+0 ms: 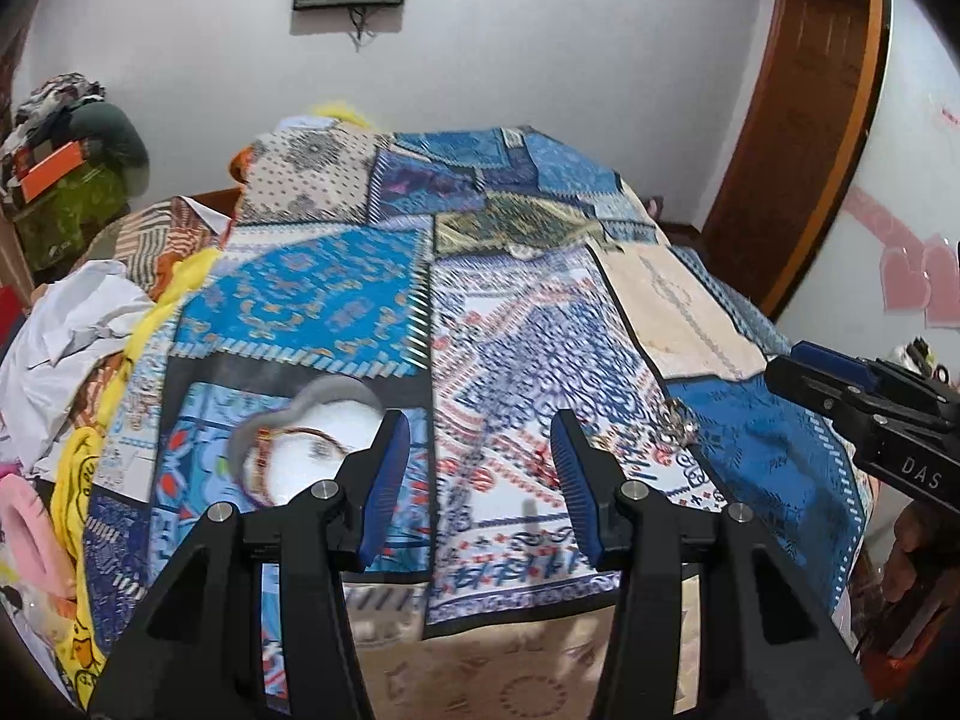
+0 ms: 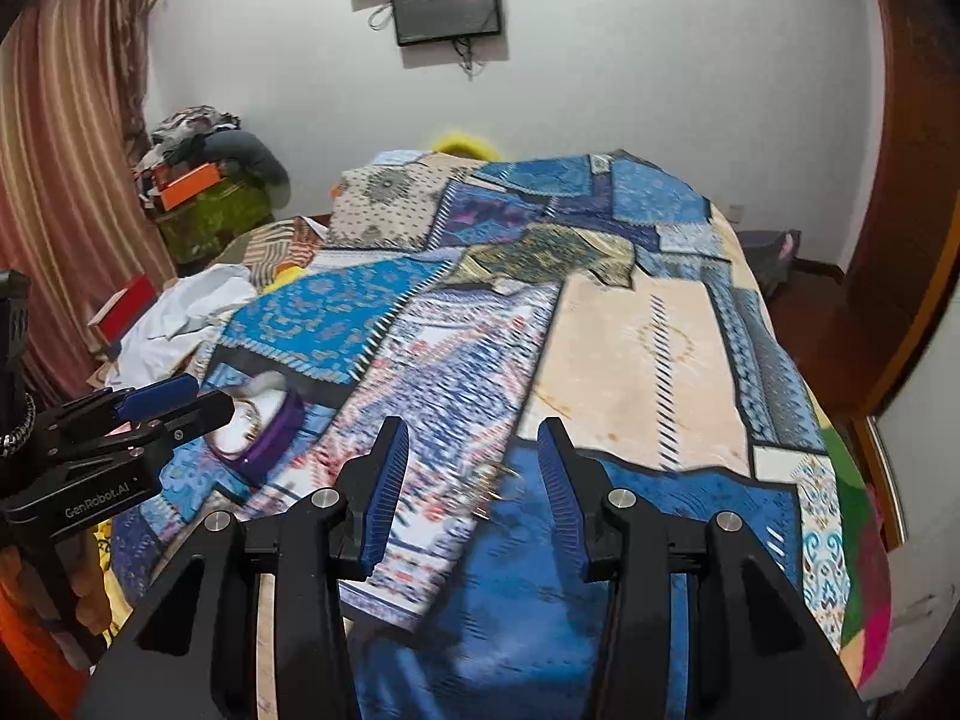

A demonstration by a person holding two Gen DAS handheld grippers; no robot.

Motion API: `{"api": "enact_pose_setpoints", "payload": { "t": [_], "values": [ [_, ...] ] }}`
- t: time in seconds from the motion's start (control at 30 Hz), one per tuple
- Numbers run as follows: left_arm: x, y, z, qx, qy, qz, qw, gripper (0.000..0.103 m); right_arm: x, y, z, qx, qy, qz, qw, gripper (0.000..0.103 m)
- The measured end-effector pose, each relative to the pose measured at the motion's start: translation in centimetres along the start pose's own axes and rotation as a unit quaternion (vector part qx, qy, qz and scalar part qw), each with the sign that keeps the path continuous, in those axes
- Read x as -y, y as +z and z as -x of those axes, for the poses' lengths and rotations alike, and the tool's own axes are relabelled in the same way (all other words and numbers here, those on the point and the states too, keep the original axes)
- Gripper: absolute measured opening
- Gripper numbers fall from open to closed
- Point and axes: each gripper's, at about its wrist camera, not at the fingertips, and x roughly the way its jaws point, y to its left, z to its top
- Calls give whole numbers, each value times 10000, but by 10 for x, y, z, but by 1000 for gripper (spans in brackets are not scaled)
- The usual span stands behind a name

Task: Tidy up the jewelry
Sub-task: 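Move the left gripper to the second bracelet beside the rings and close it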

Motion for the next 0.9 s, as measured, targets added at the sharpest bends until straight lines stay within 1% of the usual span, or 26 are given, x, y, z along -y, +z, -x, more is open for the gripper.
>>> {"api": "enact_pose_setpoints", "payload": {
  "t": [0.17,0.33,0.47,0.67,0.77,0.8,0.83,0.9],
  "values": [
    [14,-8,-26,-332,-44,-70,9994,48,22,-11,-8,-204,-21,-167,9997,41],
    [15,-20,-43,-618,-30,9,9981,48,27,-25,-22,-510,97,-208,9984,41],
    [11,-22,-46,-626,-3,75,9980,48,26,-30,-33,-651,227,-151,9975,41],
    [8,-18,-47,-487,-27,85,9988,48,14,-26,-38,-551,470,-15,9974,41],
    [8,-18,-52,-532,-134,105,9984,37,7,-27,-45,-610,563,78,9965,41],
    [8,-19,-55,-574,-201,110,9981,31,5,-29,-46,-631,593,124,9962,39],
    [8,-19,-57,-578,-193,109,9981,31,3,-29,-48,-648,588,147,9961,36],
    [9,-19,-58,-568,-205,98,9981,30,3,-30,-53,-691,579,118,9959,35]
  ]
}}
